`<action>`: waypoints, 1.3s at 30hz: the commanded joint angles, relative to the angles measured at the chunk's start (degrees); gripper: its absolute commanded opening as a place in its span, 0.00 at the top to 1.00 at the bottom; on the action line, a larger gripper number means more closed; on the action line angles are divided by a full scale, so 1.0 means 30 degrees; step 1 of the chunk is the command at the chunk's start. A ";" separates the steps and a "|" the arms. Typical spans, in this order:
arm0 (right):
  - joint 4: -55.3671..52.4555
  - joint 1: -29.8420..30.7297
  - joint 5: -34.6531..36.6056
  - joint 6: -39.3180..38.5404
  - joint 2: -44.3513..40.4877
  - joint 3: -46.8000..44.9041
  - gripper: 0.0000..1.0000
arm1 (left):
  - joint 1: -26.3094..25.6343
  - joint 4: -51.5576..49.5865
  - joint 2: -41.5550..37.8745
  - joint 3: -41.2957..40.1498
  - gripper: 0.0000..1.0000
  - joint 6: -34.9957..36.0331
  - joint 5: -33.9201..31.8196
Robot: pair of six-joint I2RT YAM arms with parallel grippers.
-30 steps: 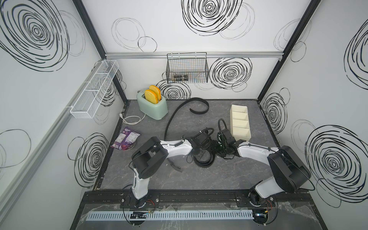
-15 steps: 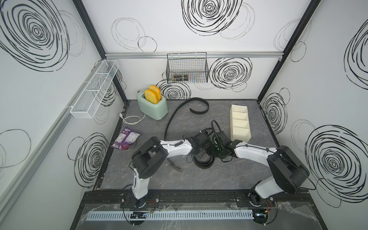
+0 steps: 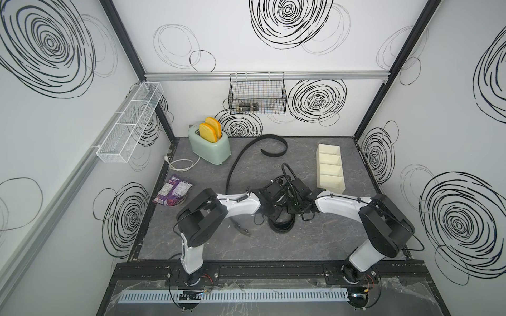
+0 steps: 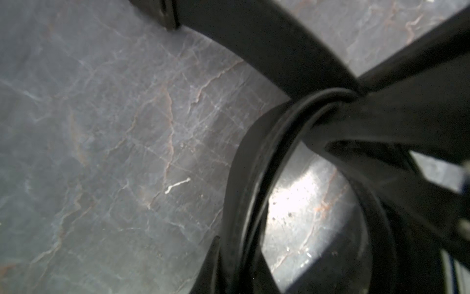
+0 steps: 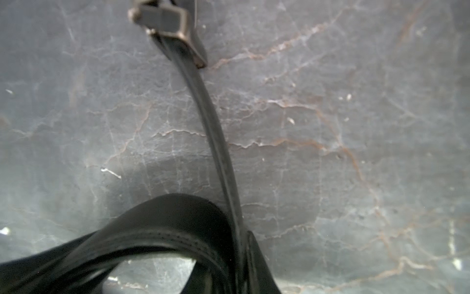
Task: Place the belts into the storage roll
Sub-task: Roll the belt at the center of the board.
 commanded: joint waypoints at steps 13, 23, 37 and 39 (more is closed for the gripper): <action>-0.3015 0.0437 0.8103 -1.1914 0.2696 0.3591 1.00 | 0.9938 -0.2170 -0.6037 -0.2942 0.40 0.1083 0.4175; 0.1331 0.1271 0.5522 -2.0633 0.0654 0.1478 1.00 | 0.7676 -0.1304 -0.5688 -0.2295 0.39 0.3341 0.2880; 0.0324 -0.0664 0.0564 -2.3653 0.1060 0.1359 1.00 | 0.6220 0.0780 -0.4004 -0.1221 0.37 0.5691 0.3619; -0.0189 -0.0860 0.0215 -2.4556 0.1033 0.1341 1.00 | 0.6217 0.1230 -0.4134 -0.1189 0.36 0.6165 0.4041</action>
